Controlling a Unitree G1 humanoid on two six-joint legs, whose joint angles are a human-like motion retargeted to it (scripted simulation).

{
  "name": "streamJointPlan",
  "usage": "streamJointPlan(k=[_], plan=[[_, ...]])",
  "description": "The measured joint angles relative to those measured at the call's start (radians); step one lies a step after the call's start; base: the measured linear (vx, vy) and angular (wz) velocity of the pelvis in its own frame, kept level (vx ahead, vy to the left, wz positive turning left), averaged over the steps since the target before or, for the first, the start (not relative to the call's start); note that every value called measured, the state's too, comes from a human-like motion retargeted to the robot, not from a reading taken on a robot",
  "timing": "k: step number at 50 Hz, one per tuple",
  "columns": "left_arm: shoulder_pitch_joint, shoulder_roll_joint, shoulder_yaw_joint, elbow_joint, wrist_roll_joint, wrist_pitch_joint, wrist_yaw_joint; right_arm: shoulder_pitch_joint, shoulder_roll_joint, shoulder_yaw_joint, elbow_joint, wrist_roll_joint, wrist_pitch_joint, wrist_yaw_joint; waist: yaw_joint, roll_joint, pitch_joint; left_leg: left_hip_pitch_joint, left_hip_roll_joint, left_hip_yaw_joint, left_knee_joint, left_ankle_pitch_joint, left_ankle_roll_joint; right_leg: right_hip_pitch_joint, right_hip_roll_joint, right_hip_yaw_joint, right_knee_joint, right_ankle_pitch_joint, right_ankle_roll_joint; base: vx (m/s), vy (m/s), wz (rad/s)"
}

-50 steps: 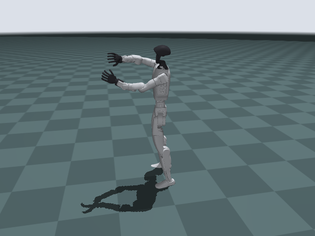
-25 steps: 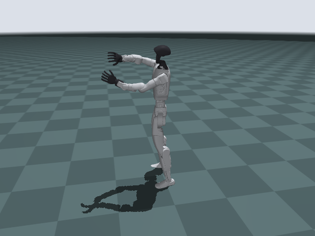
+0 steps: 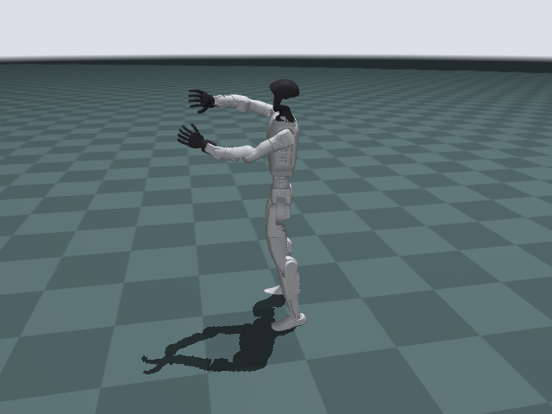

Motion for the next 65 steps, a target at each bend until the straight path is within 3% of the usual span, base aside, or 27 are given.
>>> streamJointPlan(k=[27,33,39,45,55,65], plan=[[0.003,0.003,0.001,0.004,0.007,0.001,0.000,-0.006,-0.006,0.000,0.006,0.009,0.010,-0.012,0.004,0.008,0.002,0.000,-0.001,0.002,-0.002,0.001,0.002,-0.003,0.000,0.003,0.001,0.000,0.000,0.00,0.00,0.00],[0.005,-0.015,0.034,0.001,-0.001,0.009,-0.005,0.017,-0.017,-0.001,0.021,0.112,0.026,-0.024,0.009,0.040,0.007,0.000,-0.003,-0.001,-0.002,0.001,0.008,-0.001,-0.003,0.002,0.002,-0.002,0.000,0.00,0.00,0.00],[0.008,0.022,0.050,-0.029,-0.007,0.036,-0.022,0.157,-0.022,-0.235,0.009,0.390,0.027,-0.054,-0.013,0.055,0.007,0.004,-0.013,-0.008,-0.001,-0.002,0.022,0.005,-0.014,0.001,0.005,-0.006,0.000,0.00,0.00,0.00],[-0.020,0.102,0.055,-0.086,-0.005,0.055,-0.017,0.364,-0.027,-0.485,-0.070,0.667,-0.028,-0.089,-0.037,0.084,0.008,0.010,-0.016,-0.004,-0.001,-0.005,0.028,0.008,-0.016,0.007,0.005,-0.007,0.000,0.00,0.00,0.00],[-0.138,0.350,-0.008,-0.291,-0.051,0.042,-0.058,0.761,-0.087,-0.607,-0.135,0.863,-0.085,0.115,-0.082,0.162,0.015,0.022,-0.009,0.021,-0.008,-0.004,0.020,0.003,-0.005,0.025,0.006,-0.008,0.000,0.00,0.00,0.00],[-0.290,0.604,-0.056,-0.584,-0.095,-0.009,-0.076,1.344,-0.109,-0.833,-0.122,1.022,-0.060,0.246,-0.135,0.248,0.030,0.025,-0.002,0.034,-0.017,0.001,0.000,-0.001,0.005,0.026,0.004,-0.013,0.000,0.00,0.00,0.00]])
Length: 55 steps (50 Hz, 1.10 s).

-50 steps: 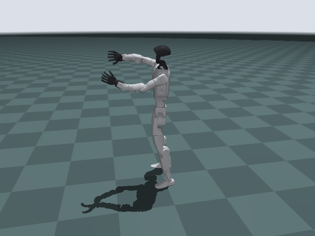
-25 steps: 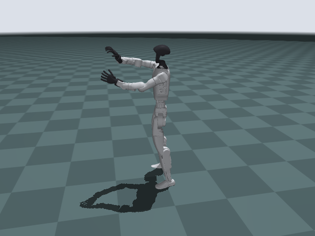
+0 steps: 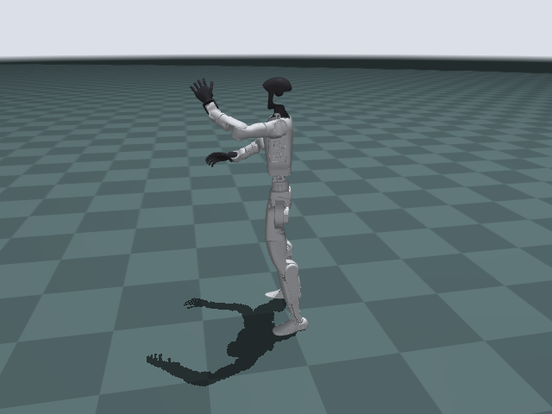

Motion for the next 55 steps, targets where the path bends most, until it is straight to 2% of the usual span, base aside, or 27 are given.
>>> streamJointPlan(k=[4,10,15,19,25,35,55], plan=[[-0.076,0.064,-0.005,-0.104,0.002,-0.029,0.025,0.239,0.065,-0.134,0.133,0.128,0.034,-0.007,-0.017,0.029,0.000,-0.003,-0.001,0.000,-0.003,0.001,-0.003,-0.004,-0.001,-0.002,-0.001,-0.004,0.000,0.00,0.00,0.00],[-0.200,0.167,-0.042,-0.286,0.058,-0.081,0.089,0.484,0.186,-0.413,0.403,0.357,0.056,-0.105,-0.045,0.071,-0.006,-0.009,0.000,0.008,-0.009,0.002,-0.006,-0.014,0.002,0.003,-0.003,-0.006,0.000,0.00,0.00,0.00],[-0.327,0.265,-0.110,-0.459,0.273,-0.103,0.186,0.620,0.224,-0.643,0.506,0.548,0.064,-0.138,-0.068,0.112,-0.013,-0.012,0.012,0.031,-0.014,0.005,-0.019,-0.031,0.020,0.021,-0.006,-0.002,0.000,0.02,-0.04,-0.19],[-0.455,0.318,-0.167,-0.568,0.539,-0.081,0.310,0.707,0.225,-0.734,0.494,0.589,0.044,-0.123,-0.080,0.148,-0.020,-0.010,0.027,0.060,-0.018,0.007,-0.033,-0.048,0.042,0.044,-0.008,0.005,0.000,0.02,-0.06,-0.34],[-0.629,0.337,-0.253,-0.659,0.763,-0.037,0.454,0.762,0.216,-0.787,0.415,0.531,-0.001,-0.103,-0.092,0.191,-0.031,-0.003,0.044,0.111,-0.028,0.013,-0.051,-0.071,0.074,0.084,-0.012,0.019,0.000,0.01,-0.06,-0.41],[-0.836,0.314,-0.365,-0.645,0.950,0.021,0.531,0.707,0.200,-0.844,0.316,0.484,-0.061,-0.086,-0.097,0.227,-0.045,0.015,0.061,0.178,-0.038,0.021,-0.073,-0.090,0.113,0.138,-0.023,0.042,0.000,0.00,-0.05,-0.32],[-0.940,0.251,-0.364,-0.623,1.019,0.060,0.649,0.702,0.164,-0.838,0.332,0.495,-0.068,-0.107,-0.082,0.206,-0.048,0.016,0.071,0.170,-0.038,0.026,-0.073,-0.080,0.120,0.129,-0.029,0.039,0.000,0.00,0.00,-0.01]])
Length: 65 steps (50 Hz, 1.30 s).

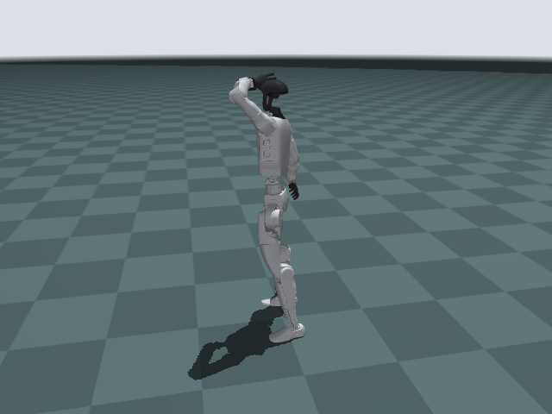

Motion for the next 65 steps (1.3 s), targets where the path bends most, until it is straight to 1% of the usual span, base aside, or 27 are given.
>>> streamJointPlan(k=[22,31,35,42,47,52,56,60,65], plan=[[0.008,0.009,0.030,0.033,0.046,0.045,-0.001,0.015,0.018,-0.001,-0.016,0.000,-0.007,0.007,0.021,-0.019,0.019,-0.028,0.004,-0.044,0.008,0.011,0.005,-0.003,-0.009,-0.037,0.004,-0.004,0.000,0.00,0.00,0.00],[0.061,0.008,0.065,0.029,-0.009,0.033,0.042,0.010,0.026,0.000,-0.021,0.006,-0.012,-0.006,0.022,-0.026,0.027,-0.034,0.001,-0.057,0.011,0.011,0.009,-0.002,-0.016,-0.047,0.006,-0.006,0.000,0.00,0.00,0.00],[0.083,0.015,0.061,0.036,-0.024,0.027,0.033,0.013,0.029,0.000,-0.024,0.005,-0.013,-0.010,0.024,-0.027,0.028,-0.036,0.000,-0.060,0.011,0.011,0.011,-0.002,-0.017,-0.050,0.006,-0.006,0.000,0.00,0.00,0.00],[0.088,0.028,0.041,0.081,0.039,0.066,0.034,0.016,0.033,0.000,-0.020,0.001,-0.018,-0.012,0.021,-0.034,0.033,-0.040,0.000,-0.065,0.014,0.011,0.012,-0.001,-0.018,-0.054,0.006,-0.005,0.000,0.00,0.00,0.00],[0.106,0.029,0.051,0.130,0.039,0.084,0.050,0.008,0.038,0.004,-0.014,0.005,-0.022,-0.016,0.013,-0.044,0.038,-0.040,-0.001,-0.069,0.016,0.010,0.015,0.001,-0.020,-0.056,0.007,-0.005,0.000,0.00,0.00,0.00],[0.150,0.026,0.083,0.207,-0.022,0.069,0.001,-0.008,0.043,0.011,-0.011,0.009,-0.021,-0.015,0.000,-0.058,0.043,-0.038,-0.003,-0.072,0.019,0.008,0.019,0.005,-0.024,-0.059,0.008,-0.006,0.000,0.00,0.00,0.00],[0.217,0.015,0.136,0.287,-0.120,0.045,-0.048,-0.031,0.049,0.017,0.001,0.014,-0.015,-0.015,-0.013,-0.074,0.046,-0.036,-0.006,-0.076,0.021,0.004,0.024,0.009,-0.028,-0.061,0.009,-0.008,0.000,0.00,0.00,0.00],[0.322,-0.007,0.223,0.383,-0.249,0.020,-0.082,-0.063,0.050,0.024,0.030,0.022,-0.005,-0.024,-0.025,-0.095,0.050,-0.033,-0.011,-0.081,0.023,0.000,0.032,0.014,-0.035,-0.062,0.010,-0.012,0.000,0.00,0.00,0.00],[0.512,-0.061,0.375,0.516,-0.449,-0.012,-0.151,-0.115,0.040,0.031,0.082,0.035,0.018,-0.049,-0.034,-0.125,0.053,-0.028,-0.020,-0.087,0.026,-0.006,0.046,0.022,-0.047,-0.063,0.013,-0.017,0.000,0.00,0.00,0.00]])
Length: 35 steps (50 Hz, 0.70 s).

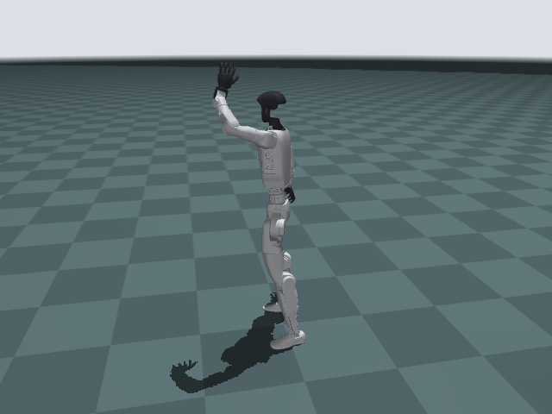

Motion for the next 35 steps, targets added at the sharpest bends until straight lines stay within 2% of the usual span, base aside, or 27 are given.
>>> streamJointPlan(k=[6,12,17,20,23,27,35], plan=[[0.327,-0.112,0.236,0.138,-0.262,-0.025,-0.143,-0.066,-0.023,0.001,0.045,0.009,0.028,-0.020,-0.003,-0.034,0.006,0.007,-0.015,-0.007,0.004,-0.009,0.020,0.009,-0.018,0.002,0.003,-0.006,0.000,0.00,0.01,0.01],[0.695,-0.296,0.449,0.270,-0.566,-0.043,-0.269,-0.123,-0.062,0.045,0.055,0.005,0.052,0.006,-0.005,-0.058,0.009,0.012,-0.033,-0.016,0.006,-0.017,0.040,0.019,-0.039,0.001,0.005,-0.011,0.000,-0.01,0.05,0.05],[0.872,-0.461,0.524,0.464,-0.890,-0.030,-0.315,-0.198,-0.113,0.110,0.097,0.028,0.075,0.007,-0.011,-0.078,0.006,0.014,-0.048,-0.025,0.006,-0.022,0.057,0.025,-0.058,-0.003,0.006,-0.016,0.000,0.00,0.05,0.07],[0.907,-0.529,0.528,0.614,-1.005,0.003,-0.313,-0.272,-0.148,0.143,0.146,0.054,0.097,-0.005,-0.013,-0.092,0.002,0.015,-0.055,-0.031,0.007,-0.024,0.064,0.028,-0.067,-0.005,0.007,-0.018,0.000,0.00,0.00,0.00],[0.918,-0.567,0.502,0.740,-0.993,0.039,-0.300,-0.358,-0.179,0.175,0.177,0.064,0.114,-0.020,-0.011,-0.106,-0.006,0.016,-0.058,-0.033,0.009,-0.027,0.066,0.031,-0.071,-0.006,0.008,-0.019,0.000,0.00,0.00,0.00],[0.912,-0.588,0.432,0.844,-0.839,0.079,-0.290,-0.498,-0.218,0.239,0.158,0.034,0.116,-0.036,-0.002,-0.124,-0.018,0.017,-0.057,-0.035,0.012,-0.030,0.066,0.034,-0.071,-0.006,0.009,-0.018,0.000,0.00,0.00,0.00],[0.854,-0.593,0.305,0.868,-0.525,0.107,-0.294,-0.850,-0.293,0.456,-0.025,-0.207,0.072,-0.046,0.035,-0.167,-0.034,0.023,-0.047,-0.035,0.018,-0.033,0.061,0.040,-0.062,-0.005,0.012,-0.014,0.000,0.00,0.00,0.00]])
